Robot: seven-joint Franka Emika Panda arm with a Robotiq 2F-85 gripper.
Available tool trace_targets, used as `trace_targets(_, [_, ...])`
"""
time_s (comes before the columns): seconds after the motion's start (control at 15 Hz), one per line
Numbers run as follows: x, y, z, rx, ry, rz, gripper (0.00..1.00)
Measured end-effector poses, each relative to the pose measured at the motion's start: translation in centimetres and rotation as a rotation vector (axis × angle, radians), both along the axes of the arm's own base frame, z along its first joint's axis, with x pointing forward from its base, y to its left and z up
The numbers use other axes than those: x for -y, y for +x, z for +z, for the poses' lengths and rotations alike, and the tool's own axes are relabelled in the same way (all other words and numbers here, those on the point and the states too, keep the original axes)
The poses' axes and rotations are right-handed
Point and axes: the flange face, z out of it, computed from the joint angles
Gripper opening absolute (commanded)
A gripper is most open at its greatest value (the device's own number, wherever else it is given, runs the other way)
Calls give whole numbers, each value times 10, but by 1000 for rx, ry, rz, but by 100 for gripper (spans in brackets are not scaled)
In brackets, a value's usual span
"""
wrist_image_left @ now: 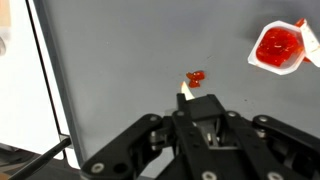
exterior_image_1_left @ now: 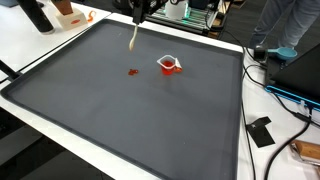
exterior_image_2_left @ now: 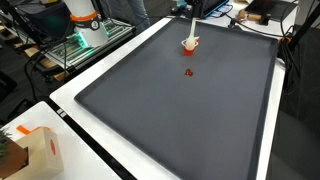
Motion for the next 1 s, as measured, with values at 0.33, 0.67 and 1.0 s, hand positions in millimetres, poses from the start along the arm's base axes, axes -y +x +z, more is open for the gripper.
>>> trace_targets(0.33, [-30, -4, -28, 14, -156, 60, 6])
trace_targets(0.67, [-55, -8, -56, 55, -287, 118, 6])
trace_targets(1.0, [-77, -12, -79, 98, -352, 145, 6])
